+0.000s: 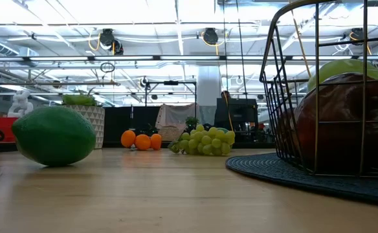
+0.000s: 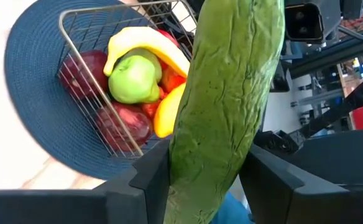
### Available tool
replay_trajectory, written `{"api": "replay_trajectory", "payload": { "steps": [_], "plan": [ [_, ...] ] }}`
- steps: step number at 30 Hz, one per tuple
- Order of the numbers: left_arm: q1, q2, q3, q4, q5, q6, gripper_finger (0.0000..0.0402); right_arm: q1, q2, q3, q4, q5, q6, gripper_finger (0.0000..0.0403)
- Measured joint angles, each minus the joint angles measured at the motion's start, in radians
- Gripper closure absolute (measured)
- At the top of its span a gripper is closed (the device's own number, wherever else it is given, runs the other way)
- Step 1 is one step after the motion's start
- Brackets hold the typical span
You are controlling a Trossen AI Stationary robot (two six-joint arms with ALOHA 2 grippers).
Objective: Build produce basket
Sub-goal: Put the cucumber into the gold wire basket
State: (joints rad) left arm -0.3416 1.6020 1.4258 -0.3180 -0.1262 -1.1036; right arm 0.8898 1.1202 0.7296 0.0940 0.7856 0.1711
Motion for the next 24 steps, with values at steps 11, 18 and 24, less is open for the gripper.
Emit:
{"api": "replay_trajectory", "payload": {
  "steps": [11, 18, 24],
  "plan": [
    [0.0, 0.0, 0.0, 0.0, -0.012, 0.047, 0.0231, 0.0, 0.0, 0.0, 0.0, 0.0, 0.0, 0.0216],
    [0.0, 0.0, 0.0, 0.002, -0.016, 0.098, 0.0231, 0.0, 0.0, 0.0, 0.0, 0.0, 0.0, 0.0216],
    [0.0, 0.0, -0.001, 0.002, -0.018, 0.252, 0.0231, 0.0, 0.0, 0.0, 0.0, -0.001, -0.007, 0.0216]
  ]
}}
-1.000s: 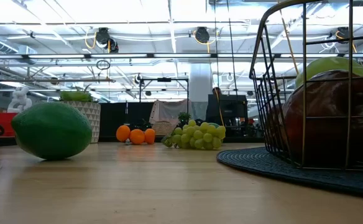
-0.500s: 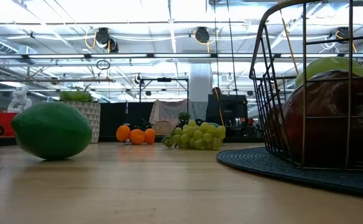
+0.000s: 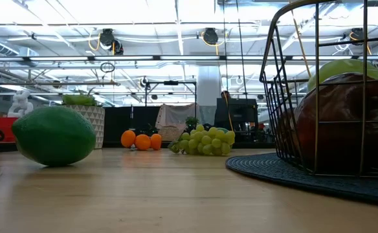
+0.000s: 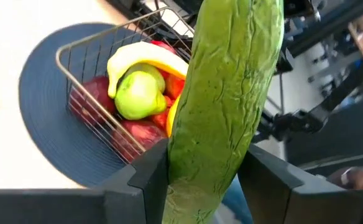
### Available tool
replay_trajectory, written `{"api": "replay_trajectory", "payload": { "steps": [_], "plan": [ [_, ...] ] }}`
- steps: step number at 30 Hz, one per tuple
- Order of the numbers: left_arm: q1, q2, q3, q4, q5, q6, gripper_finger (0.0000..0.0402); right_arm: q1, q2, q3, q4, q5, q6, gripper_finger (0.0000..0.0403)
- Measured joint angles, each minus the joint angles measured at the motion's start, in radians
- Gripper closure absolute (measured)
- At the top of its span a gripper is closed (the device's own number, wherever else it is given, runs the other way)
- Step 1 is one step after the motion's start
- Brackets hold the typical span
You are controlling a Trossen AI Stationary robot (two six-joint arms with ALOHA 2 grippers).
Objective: Build produce basket
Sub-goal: Put the cucumber into the gold wire basket
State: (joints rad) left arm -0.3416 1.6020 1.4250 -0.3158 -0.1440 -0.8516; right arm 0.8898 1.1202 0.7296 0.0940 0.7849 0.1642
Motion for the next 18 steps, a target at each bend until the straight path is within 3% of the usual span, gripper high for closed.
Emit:
{"api": "replay_trajectory", "payload": {
  "steps": [18],
  "plan": [
    [0.0, 0.0, 0.0, 0.058, -0.014, 0.771, 0.0231, 0.0, 0.0, 0.0, 0.0, 0.0, 0.0, 0.0216]
  ]
}}
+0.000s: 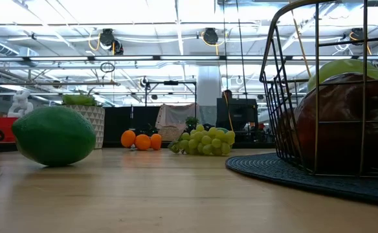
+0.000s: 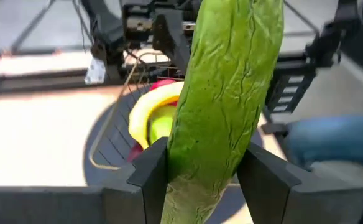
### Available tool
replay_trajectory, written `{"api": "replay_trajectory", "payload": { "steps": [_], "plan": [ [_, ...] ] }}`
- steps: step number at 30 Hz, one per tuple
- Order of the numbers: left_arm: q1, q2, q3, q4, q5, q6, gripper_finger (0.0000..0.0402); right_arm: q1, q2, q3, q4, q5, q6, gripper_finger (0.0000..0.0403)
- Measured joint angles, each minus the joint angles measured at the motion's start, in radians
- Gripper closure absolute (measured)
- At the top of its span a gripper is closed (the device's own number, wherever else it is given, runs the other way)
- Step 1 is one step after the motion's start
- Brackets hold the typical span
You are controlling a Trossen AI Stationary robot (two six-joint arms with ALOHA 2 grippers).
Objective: Build produce basket
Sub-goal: Put the cucumber into the gold wire basket
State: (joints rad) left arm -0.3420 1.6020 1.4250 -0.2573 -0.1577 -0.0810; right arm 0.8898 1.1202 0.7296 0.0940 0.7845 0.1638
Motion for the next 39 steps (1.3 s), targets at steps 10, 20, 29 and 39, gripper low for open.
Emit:
{"api": "replay_trajectory", "payload": {
  "steps": [10, 20, 29, 39],
  "plan": [
    [0.0, 0.0, 0.0, 0.001, -0.001, 0.364, 0.0231, 0.0, 0.0, 0.0, 0.0, 0.0, 0.0, 0.0216],
    [0.002, 0.0, 0.0, 0.055, -0.002, 0.233, 0.0231, 0.0, 0.001, 0.0, 0.014, 0.0, 0.044, 0.0216],
    [0.001, 0.0, -0.014, 0.238, -0.051, 0.029, 0.0231, -0.071, 0.061, 0.0, 0.227, 0.026, -0.106, 0.0173],
    [0.017, 0.029, -0.029, 0.311, -0.139, 0.01, 0.0231, -0.188, 0.208, 0.0, 0.611, 0.21, -0.441, 0.0057]
  ]
}}
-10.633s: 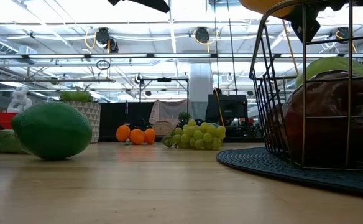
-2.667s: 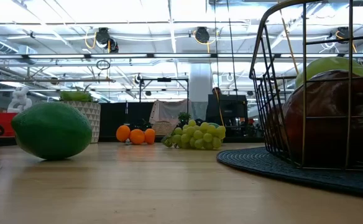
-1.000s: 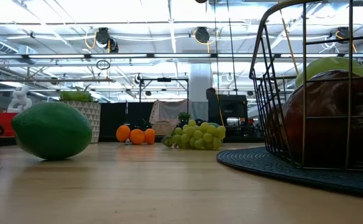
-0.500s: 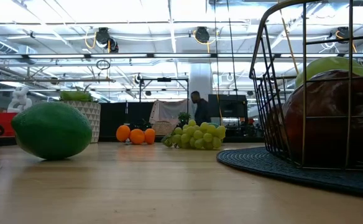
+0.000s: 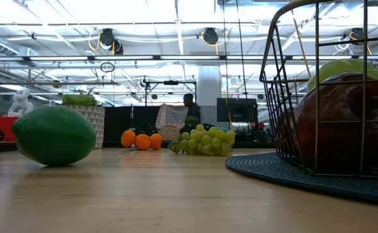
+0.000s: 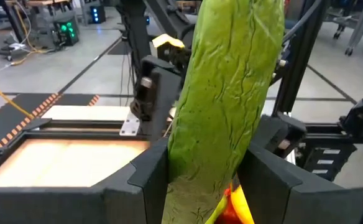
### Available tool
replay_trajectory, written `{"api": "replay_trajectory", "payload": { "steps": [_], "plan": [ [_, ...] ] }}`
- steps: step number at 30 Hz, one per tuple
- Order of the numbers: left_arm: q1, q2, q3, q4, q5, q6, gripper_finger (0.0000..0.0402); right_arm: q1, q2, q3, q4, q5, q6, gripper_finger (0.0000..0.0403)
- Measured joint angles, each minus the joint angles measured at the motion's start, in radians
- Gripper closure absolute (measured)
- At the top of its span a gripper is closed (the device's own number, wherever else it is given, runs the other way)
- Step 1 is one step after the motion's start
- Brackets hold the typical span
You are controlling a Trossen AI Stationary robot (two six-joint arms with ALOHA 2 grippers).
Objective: Build produce basket
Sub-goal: Put the cucumber into the gold wire basket
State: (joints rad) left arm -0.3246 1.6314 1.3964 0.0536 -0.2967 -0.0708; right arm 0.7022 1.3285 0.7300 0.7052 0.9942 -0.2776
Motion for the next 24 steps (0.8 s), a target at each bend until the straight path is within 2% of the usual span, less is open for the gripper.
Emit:
{"api": "replay_trajectory", "payload": {
  "steps": [3, 5, 8, 11, 24],
  "plan": [
    [0.002, 0.008, 0.001, 0.004, 0.0, -0.02, 0.0231, -0.042, 0.021, 0.0, 0.068, -0.015, -0.044, 0.005],
    [0.004, 0.013, 0.001, -0.008, 0.0, -0.022, 0.0231, -0.07, 0.032, 0.0, 0.085, -0.065, -0.043, 0.0052],
    [0.005, 0.021, 0.0, -0.013, -0.001, -0.036, 0.0231, -0.107, 0.049, 0.0, 0.083, -0.152, 0.011, 0.0064],
    [0.007, 0.028, 0.001, -0.024, -0.001, -0.05, 0.0231, -0.128, 0.062, 0.0, 0.084, -0.166, 0.03, 0.0081],
    [0.006, 0.045, 0.0, -0.026, -0.021, -0.063, 0.0225, -0.145, 0.064, 0.0, 0.083, -0.241, 0.018, 0.0222]
  ]
}}
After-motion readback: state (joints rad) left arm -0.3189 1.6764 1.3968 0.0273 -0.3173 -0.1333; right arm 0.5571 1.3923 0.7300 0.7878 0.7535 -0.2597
